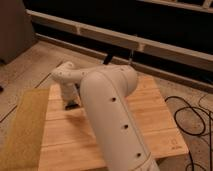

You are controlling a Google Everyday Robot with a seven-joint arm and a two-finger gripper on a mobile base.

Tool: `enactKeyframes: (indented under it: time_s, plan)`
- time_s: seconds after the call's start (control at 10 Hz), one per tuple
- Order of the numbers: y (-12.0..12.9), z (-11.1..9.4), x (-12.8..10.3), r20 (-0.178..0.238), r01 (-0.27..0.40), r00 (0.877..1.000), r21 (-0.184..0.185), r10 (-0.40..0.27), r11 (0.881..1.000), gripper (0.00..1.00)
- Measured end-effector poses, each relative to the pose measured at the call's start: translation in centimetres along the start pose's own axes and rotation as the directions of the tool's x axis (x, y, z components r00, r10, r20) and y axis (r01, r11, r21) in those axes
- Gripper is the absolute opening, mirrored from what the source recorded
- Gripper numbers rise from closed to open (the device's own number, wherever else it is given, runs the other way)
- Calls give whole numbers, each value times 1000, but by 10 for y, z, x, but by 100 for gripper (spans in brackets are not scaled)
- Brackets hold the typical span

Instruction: Push the eraser across the table

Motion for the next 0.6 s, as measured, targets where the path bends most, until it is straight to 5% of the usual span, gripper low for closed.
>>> enactKeyframes:
  time_s: [0.3, 0.6]
  plan:
    - [-73, -13, -10, 59, -80, 995, 62, 77, 995, 65]
    - [-46, -15, -27, 94, 19, 995, 52, -24, 998, 65]
